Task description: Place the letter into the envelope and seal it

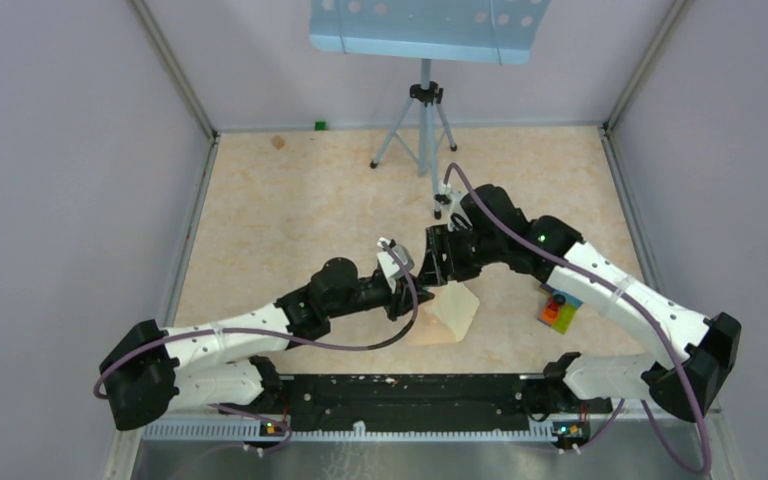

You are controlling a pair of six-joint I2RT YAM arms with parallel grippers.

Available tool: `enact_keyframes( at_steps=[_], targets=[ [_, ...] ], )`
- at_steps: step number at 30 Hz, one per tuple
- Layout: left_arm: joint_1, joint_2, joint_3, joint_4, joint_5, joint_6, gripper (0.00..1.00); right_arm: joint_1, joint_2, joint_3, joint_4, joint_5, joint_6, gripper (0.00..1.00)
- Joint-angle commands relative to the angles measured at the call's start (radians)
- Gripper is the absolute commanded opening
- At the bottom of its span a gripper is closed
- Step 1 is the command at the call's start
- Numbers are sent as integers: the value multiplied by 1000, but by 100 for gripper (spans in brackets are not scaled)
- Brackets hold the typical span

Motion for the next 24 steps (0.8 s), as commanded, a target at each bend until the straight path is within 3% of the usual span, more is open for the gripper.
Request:
enact_keyframes(
  at_steps=[1, 5, 9, 24],
  targets=[
    [3, -18, -24, 83, -47, -42, 0, 13, -22, 97, -8, 47, -8, 56],
    [3, -38, -30, 80, -60, -29, 0, 13, -25, 113, -24, 54, -10, 55],
    [3, -43, -29, 74, -58, -15, 0, 13, -26, 102, -18, 47, -4, 41],
    [3, -52, -24, 77, -38, -1, 0, 13, -10, 51, 17, 19, 4, 38]
  ],
)
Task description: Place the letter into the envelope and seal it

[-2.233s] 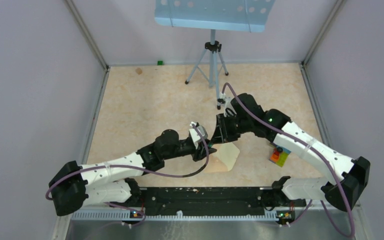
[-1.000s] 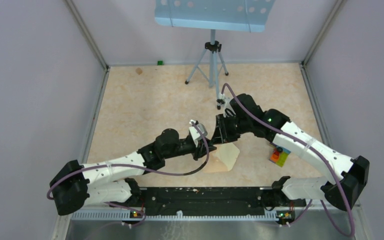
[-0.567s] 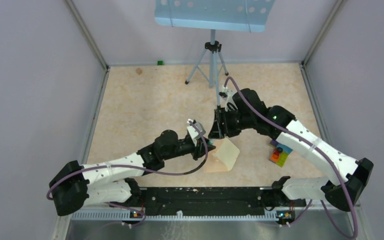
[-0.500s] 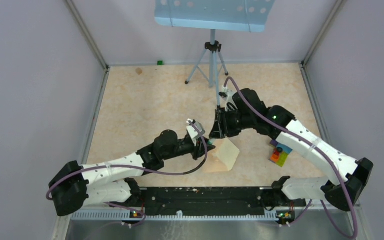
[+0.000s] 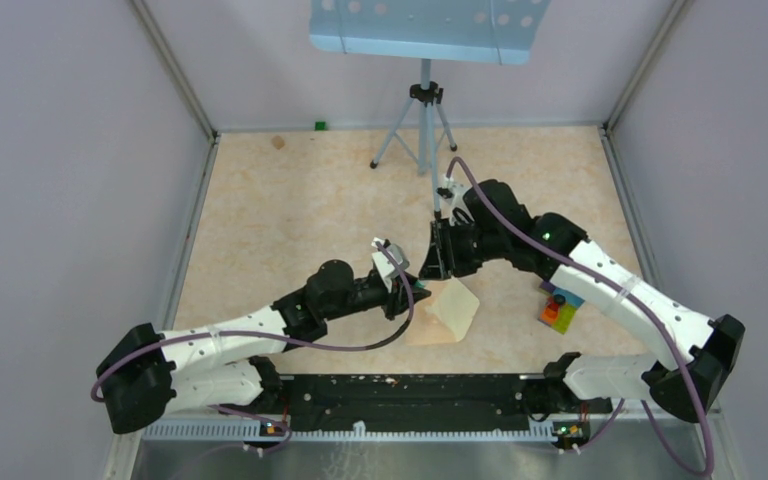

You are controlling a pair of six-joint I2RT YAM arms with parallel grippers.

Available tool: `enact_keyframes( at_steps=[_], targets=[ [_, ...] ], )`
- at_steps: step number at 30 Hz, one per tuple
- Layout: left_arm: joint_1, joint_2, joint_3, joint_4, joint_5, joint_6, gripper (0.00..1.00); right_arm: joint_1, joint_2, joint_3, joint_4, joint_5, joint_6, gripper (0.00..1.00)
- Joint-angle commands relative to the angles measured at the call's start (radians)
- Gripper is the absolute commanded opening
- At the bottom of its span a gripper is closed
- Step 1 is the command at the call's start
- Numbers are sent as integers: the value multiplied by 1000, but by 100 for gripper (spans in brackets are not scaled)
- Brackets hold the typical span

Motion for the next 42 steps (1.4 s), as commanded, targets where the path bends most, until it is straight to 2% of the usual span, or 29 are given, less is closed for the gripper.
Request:
enact_keyframes(
  at_steps=[1, 3, 10, 13, 18, 21, 28, 40, 42],
  targets=[
    [2, -25, 2, 57, 12, 11, 0, 13, -7, -10, 31, -13, 5, 36],
    [2, -24, 2, 56, 13, 10, 0, 13, -7, -9, 32, -14, 6, 32],
    [2, -21, 3, 59, 13, 10, 0, 13, -3, -18, 39, -22, 5, 28],
    [2, -24, 8, 53, 1, 0, 0, 13, -4, -20, 36, -23, 5, 14],
    [2, -38, 54, -56, -70, -58, 0, 2, -9, 2, 12, -2, -8, 0],
    [2, -50, 95, -138, -112, -88, 0, -20, -14, 4, 10, -27, -16, 0],
    [2, -80, 110, -202, -121, -78, 0, -117, -36, 19, 3, -130, -44, 0],
    [7, -50, 140, -272, -270, -124, 0, -260, -17, 81, -57, -151, -103, 0],
    [16, -45, 151, -290, -303, -153, 0, -268, -10, 82, -57, -99, -110, 0]
  ],
)
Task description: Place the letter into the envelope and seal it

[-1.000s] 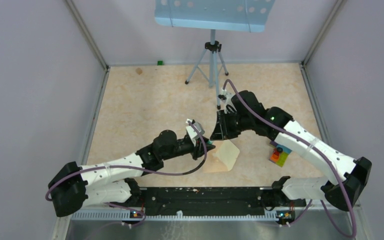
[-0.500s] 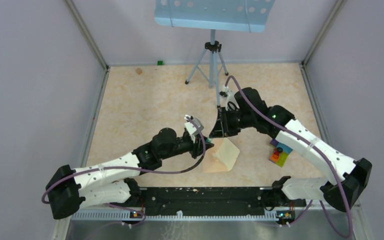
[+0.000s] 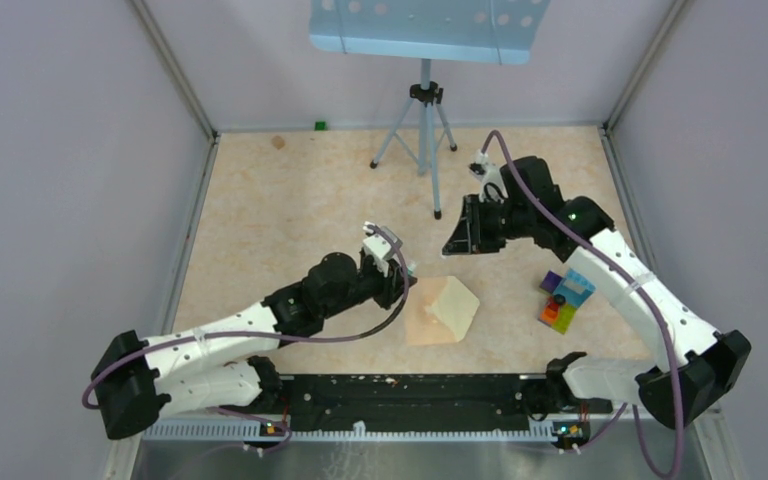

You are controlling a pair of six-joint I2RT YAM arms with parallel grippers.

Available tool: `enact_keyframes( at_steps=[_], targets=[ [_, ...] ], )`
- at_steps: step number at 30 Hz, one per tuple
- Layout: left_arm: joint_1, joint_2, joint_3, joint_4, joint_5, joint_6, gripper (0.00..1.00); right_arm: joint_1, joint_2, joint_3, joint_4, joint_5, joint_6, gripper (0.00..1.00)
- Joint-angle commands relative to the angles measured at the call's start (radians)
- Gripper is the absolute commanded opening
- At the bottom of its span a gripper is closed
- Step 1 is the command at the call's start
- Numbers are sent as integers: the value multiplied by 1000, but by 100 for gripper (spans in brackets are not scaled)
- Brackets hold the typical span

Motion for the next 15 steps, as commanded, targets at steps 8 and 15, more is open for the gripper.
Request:
enact_keyframes(
  at_steps=[8, 15],
  targets=[
    [158, -14, 229, -142, -66, -323, 0, -21, 108, -109, 116, 548, -20, 0],
    [263, -89, 256, -88, -14, -511, 0, -35, 295, -209, 378, 768, -19, 0]
  ],
)
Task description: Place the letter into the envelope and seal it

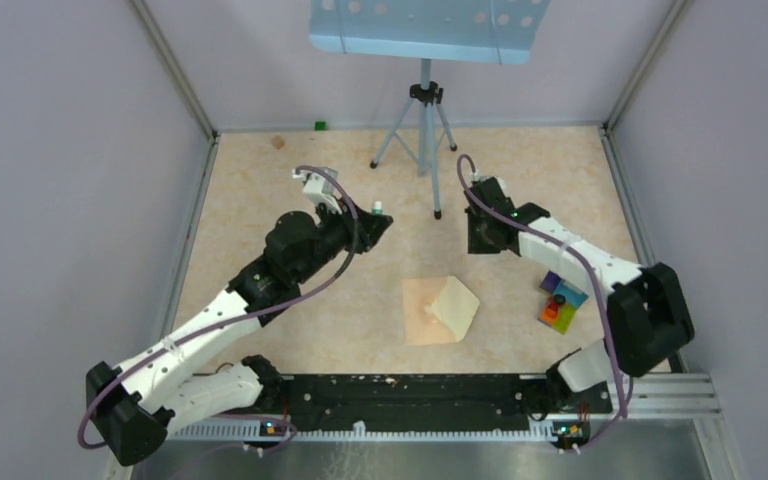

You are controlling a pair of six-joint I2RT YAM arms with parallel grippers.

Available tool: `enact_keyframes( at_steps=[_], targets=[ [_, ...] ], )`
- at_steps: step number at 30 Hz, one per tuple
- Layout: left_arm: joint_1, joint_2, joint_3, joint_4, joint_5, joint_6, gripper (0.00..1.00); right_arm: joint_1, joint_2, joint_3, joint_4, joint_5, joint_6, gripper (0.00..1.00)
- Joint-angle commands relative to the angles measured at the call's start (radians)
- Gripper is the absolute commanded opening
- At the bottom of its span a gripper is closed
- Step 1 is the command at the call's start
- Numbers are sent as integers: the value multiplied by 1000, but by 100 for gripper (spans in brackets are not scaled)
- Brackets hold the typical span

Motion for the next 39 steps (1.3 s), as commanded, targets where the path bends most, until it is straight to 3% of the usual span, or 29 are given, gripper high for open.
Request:
enact_keyframes(
  at_steps=[1, 14, 23, 26, 31, 36, 39],
  targets=[
    [40, -53, 50, 41, 30, -136, 0, -24, 98, -28, 222, 182, 1, 0],
    [69, -108, 35, 54, 40, -196, 0, -35, 300, 7, 346, 230, -33, 0],
    [70, -93, 33, 72, 41, -247, 0, -35, 275, -8, 328, 204, -30, 34],
    [71, -90, 39, 81, 31, -282, 0, -35, 253, -15, 321, 201, -35, 43],
    [72, -87, 58, 52, -26, -365, 0, -35, 181, 8, 266, 185, -38, 45],
    [77, -91, 54, 21, -119, -508, 0, -23, 0, 50, 238, 76, -37, 46],
    [78, -88, 54, -4, -178, -606, 0, 53, -126, 70, 257, 37, -29, 48]
  ],
)
